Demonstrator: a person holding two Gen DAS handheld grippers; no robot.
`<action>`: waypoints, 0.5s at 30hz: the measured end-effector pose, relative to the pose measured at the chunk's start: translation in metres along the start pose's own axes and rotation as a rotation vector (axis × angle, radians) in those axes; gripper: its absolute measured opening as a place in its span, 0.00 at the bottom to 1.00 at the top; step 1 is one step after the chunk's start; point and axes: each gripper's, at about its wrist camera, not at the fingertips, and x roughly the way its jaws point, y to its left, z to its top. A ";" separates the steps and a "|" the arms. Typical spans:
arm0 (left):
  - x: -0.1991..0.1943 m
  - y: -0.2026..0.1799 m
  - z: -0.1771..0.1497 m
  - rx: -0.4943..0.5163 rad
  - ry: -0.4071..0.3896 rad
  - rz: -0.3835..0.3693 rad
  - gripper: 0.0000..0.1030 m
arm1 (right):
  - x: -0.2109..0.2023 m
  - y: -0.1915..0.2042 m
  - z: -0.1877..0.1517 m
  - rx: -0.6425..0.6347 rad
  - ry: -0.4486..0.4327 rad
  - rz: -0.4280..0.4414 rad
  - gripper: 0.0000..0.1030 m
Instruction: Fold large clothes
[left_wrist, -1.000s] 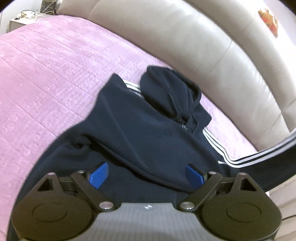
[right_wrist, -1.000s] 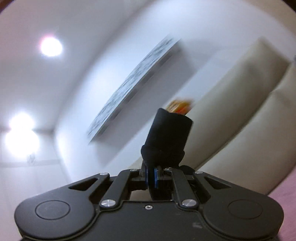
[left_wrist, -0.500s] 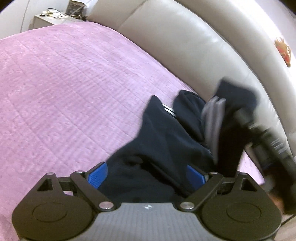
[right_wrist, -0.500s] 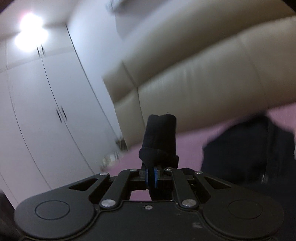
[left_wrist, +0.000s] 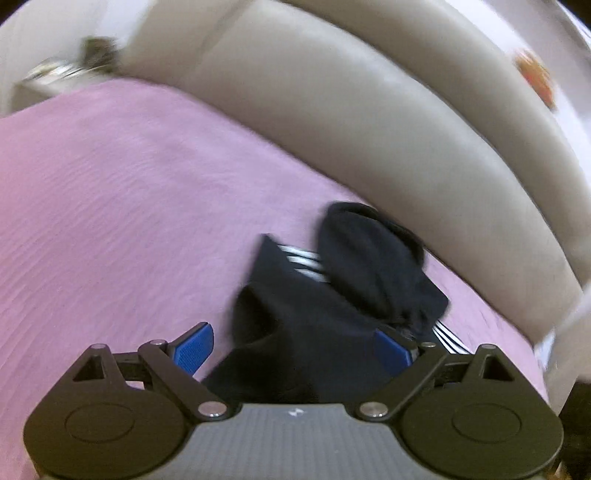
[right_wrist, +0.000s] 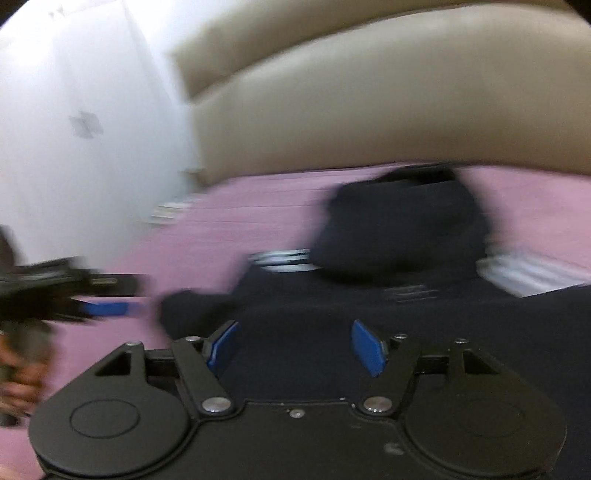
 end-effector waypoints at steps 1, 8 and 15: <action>0.011 -0.010 0.001 0.055 0.017 -0.011 0.92 | 0.002 -0.022 -0.001 0.024 0.026 -0.068 0.79; 0.098 -0.008 -0.017 0.203 0.222 0.303 0.89 | 0.015 -0.133 -0.001 0.254 0.146 -0.132 0.77; 0.041 -0.039 -0.004 0.257 0.067 0.236 0.97 | -0.015 -0.066 0.005 -0.031 0.211 -0.071 0.86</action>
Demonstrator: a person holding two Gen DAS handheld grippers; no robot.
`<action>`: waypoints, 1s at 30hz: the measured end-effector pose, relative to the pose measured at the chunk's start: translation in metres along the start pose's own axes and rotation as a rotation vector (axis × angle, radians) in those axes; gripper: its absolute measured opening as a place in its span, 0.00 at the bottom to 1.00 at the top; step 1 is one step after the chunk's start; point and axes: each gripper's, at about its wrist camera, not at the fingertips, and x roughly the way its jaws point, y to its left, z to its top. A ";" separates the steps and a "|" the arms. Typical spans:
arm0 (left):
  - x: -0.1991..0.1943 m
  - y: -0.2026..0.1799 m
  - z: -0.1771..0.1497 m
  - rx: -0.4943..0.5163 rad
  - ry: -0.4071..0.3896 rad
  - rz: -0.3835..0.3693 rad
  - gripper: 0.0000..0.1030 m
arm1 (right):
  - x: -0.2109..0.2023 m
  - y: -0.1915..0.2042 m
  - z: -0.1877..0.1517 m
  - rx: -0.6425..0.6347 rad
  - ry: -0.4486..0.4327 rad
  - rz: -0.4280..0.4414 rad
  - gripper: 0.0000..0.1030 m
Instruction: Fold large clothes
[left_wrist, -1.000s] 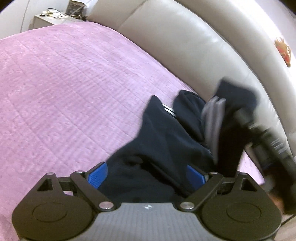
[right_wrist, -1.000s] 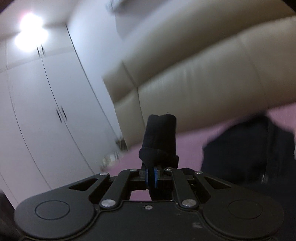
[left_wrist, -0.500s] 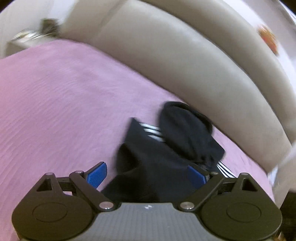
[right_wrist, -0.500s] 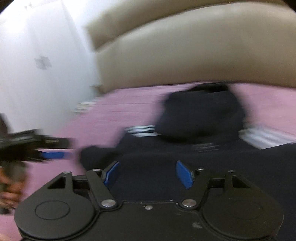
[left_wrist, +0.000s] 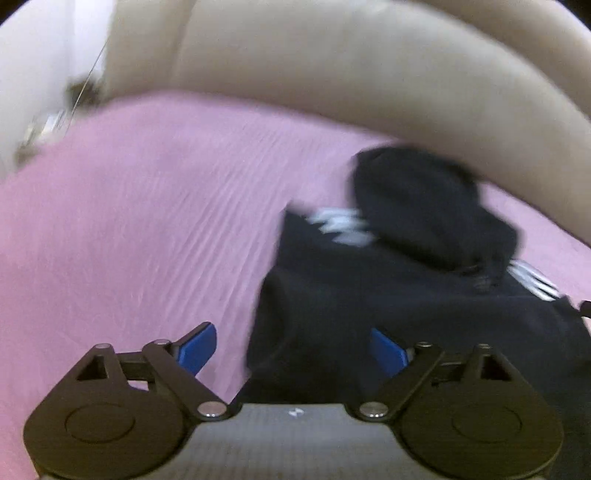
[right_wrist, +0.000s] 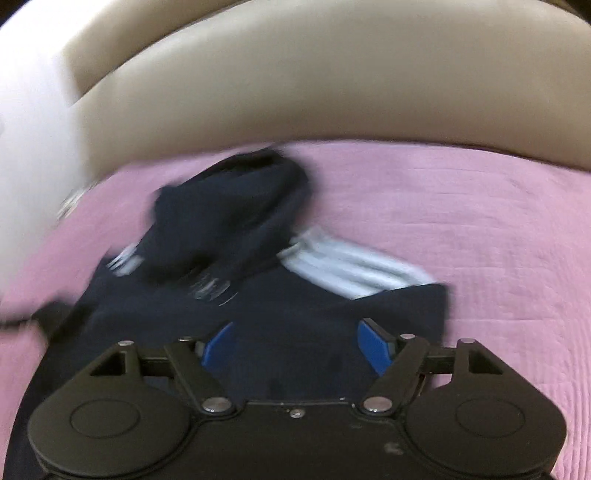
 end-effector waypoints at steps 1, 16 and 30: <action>-0.008 -0.010 0.003 0.049 -0.030 -0.026 1.00 | 0.005 0.010 -0.007 -0.056 0.050 -0.020 0.87; 0.019 0.022 -0.010 -0.035 0.145 -0.152 0.97 | 0.004 0.049 -0.009 -0.138 0.033 -0.047 0.95; 0.123 -0.019 0.184 -0.058 0.035 -0.195 0.99 | 0.166 0.065 0.122 0.118 -0.100 -0.238 0.96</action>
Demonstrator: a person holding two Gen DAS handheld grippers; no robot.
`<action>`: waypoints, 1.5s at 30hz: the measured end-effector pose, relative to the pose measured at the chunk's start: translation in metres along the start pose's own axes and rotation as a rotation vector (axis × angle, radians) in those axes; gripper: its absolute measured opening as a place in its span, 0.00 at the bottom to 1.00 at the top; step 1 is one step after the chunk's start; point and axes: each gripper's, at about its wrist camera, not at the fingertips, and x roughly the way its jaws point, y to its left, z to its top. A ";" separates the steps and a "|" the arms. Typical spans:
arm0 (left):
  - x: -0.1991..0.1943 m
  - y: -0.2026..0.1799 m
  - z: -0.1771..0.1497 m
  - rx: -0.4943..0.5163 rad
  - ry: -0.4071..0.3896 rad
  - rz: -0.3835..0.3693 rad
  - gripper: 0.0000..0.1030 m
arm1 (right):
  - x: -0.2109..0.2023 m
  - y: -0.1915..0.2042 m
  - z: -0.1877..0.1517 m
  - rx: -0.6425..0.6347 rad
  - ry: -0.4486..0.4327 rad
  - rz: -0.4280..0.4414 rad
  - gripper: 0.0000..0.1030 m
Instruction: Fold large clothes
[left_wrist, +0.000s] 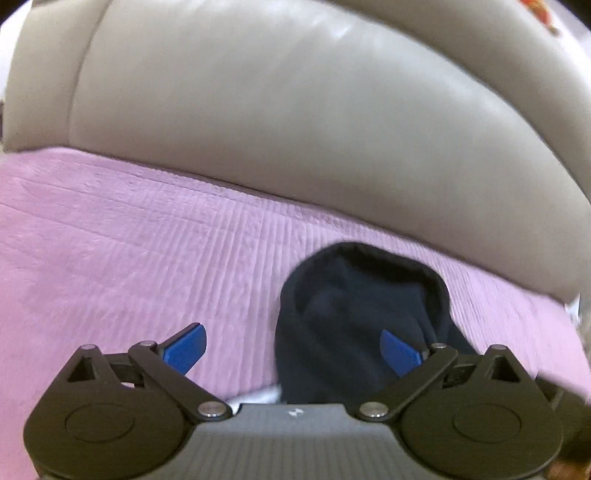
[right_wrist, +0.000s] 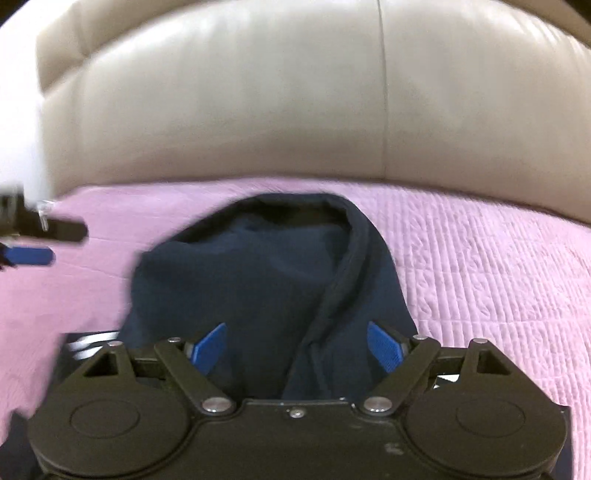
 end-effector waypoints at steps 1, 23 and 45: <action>0.017 -0.001 0.009 -0.030 0.033 -0.004 0.98 | 0.011 0.001 -0.003 -0.001 0.021 -0.001 0.96; 0.190 -0.057 0.040 0.219 0.120 0.103 0.61 | 0.016 0.002 -0.067 -0.085 -0.177 0.053 0.99; -0.022 -0.123 0.031 0.323 -0.295 -0.204 0.06 | -0.057 -0.040 -0.036 0.086 -0.100 0.195 0.99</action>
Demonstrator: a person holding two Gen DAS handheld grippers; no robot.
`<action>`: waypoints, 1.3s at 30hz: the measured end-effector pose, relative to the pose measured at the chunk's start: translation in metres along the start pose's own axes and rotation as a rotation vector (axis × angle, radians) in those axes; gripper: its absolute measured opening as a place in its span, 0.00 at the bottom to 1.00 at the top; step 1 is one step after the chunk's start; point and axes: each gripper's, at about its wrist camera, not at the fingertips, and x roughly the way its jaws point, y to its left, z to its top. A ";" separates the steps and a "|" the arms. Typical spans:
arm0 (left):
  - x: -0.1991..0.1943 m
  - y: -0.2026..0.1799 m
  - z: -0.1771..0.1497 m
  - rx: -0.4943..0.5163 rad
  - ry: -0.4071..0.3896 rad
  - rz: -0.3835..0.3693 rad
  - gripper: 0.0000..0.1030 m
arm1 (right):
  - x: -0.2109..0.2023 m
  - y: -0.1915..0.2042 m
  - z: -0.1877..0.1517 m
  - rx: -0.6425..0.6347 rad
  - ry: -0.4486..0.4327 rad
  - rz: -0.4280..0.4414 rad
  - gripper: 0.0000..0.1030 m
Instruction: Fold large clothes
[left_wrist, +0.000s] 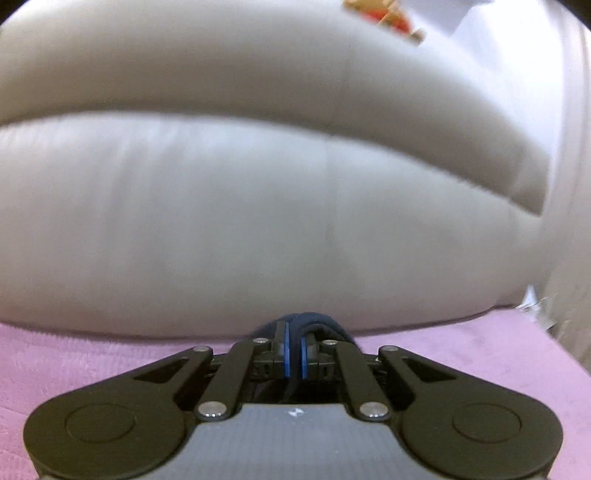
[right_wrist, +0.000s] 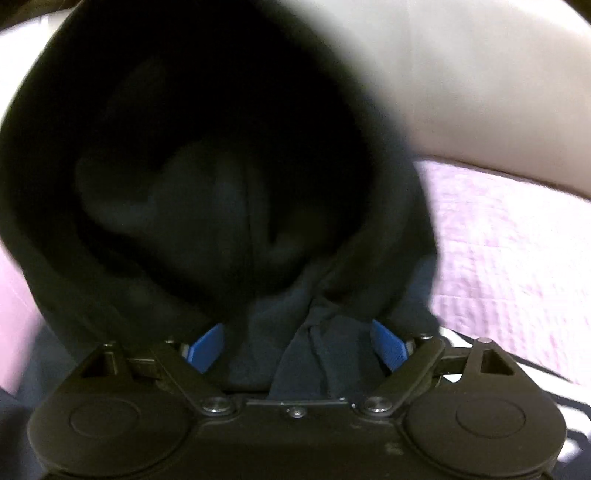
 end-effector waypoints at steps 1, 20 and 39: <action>-0.013 -0.007 0.002 0.003 -0.012 -0.016 0.06 | -0.016 -0.006 0.001 0.047 -0.018 0.022 0.99; -0.270 -0.114 -0.136 0.112 0.078 -0.281 0.12 | -0.250 -0.067 -0.072 0.394 -0.011 0.269 0.99; -0.154 -0.008 -0.231 -0.416 0.392 -0.040 0.58 | -0.152 -0.078 -0.123 0.528 0.162 0.144 1.00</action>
